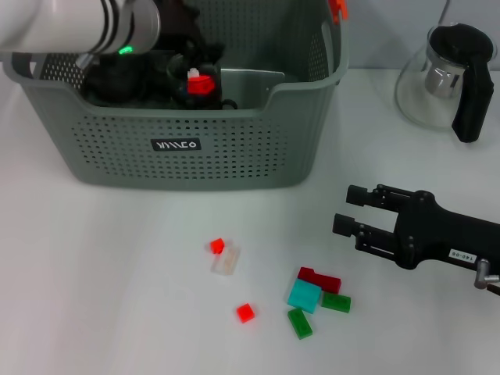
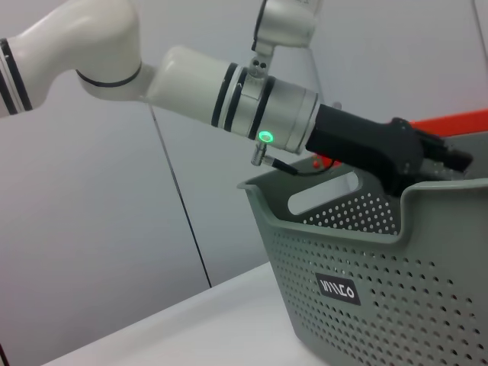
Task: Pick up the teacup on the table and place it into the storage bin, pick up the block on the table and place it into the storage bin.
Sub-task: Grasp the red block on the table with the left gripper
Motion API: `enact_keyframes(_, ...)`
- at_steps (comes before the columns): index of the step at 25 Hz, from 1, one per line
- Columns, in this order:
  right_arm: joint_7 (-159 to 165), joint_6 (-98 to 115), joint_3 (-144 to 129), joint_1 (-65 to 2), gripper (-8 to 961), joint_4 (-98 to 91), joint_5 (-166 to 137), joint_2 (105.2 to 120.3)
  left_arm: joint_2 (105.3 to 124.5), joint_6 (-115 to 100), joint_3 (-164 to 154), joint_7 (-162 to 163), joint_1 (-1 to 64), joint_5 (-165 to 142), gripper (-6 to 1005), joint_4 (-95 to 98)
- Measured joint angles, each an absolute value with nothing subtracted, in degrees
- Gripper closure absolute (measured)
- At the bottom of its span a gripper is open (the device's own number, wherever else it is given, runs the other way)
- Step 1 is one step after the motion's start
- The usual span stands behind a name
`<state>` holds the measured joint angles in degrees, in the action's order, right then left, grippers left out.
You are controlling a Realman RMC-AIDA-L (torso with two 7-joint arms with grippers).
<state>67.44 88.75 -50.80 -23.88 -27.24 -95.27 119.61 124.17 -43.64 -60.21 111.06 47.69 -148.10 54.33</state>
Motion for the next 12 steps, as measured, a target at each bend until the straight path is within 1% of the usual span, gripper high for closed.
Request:
enact_keyframes(2, 67.4, 88.7, -50.7, -23.9, 327, -27.2, -95.3, 119.61, 124.22, -44.5, -60.1, 110.8, 45.3, -143.2, 539, 57.8)
enact_keyframes(3, 67.3, 88.7, -50.7, -23.9, 327, -27.2, -95.3, 119.61, 123.91, -47.3, -59.9, 107.4, 41.2, -133.0, 495, 62.3)
enact_keyframes(4, 67.2, 88.7, -50.7, -23.9, 327, -27.2, -95.3, 119.62, 123.91, -47.3, -59.9, 107.4, 41.2, -133.0, 461, 62.3)
enact_keyframes(5, 67.2, 88.7, -50.6, -23.8, 327, -27.2, -95.3, 119.62, 123.72, -49.5, -59.3, 104.9, 39.1, -127.1, 427, 63.9)
enact_keyframes(7, 67.1, 88.7, -50.6, -23.8, 327, -27.3, -95.3, 119.62, 123.49, -58.6, -54.6, 96.9, 35.7, -110.3, 359, 64.2)
enact_keyframes(8, 67.1, 88.7, -50.6, -23.9, 327, -27.4, -95.3, 119.64, 123.36, -67.9, -48.7, 92.3, 34.5, -100.4, 325, 61.8)
enact_keyframes(9, 67.1, 88.8, -50.6, -23.9, 327, -27.5, -95.3, 119.67, 123.36, -67.9, -48.7, 92.3, 34.5, -100.4, 328, 61.8)
enact_keyframes(10, 67.2, 88.9, -50.5, -23.9, 327, -27.5, -95.3, 119.67, 122.99, -74.4, -44.6, 90.2, 34.2, -95.5, 330, 59.1)
enact_keyframes(12, 67.3, 89.0, -50.5, -24.0, 327, -27.5, -95.2, 119.66, 121.85, -84.8, -38.2, 87.4, 34.1, -90.4, 336, 52.4)
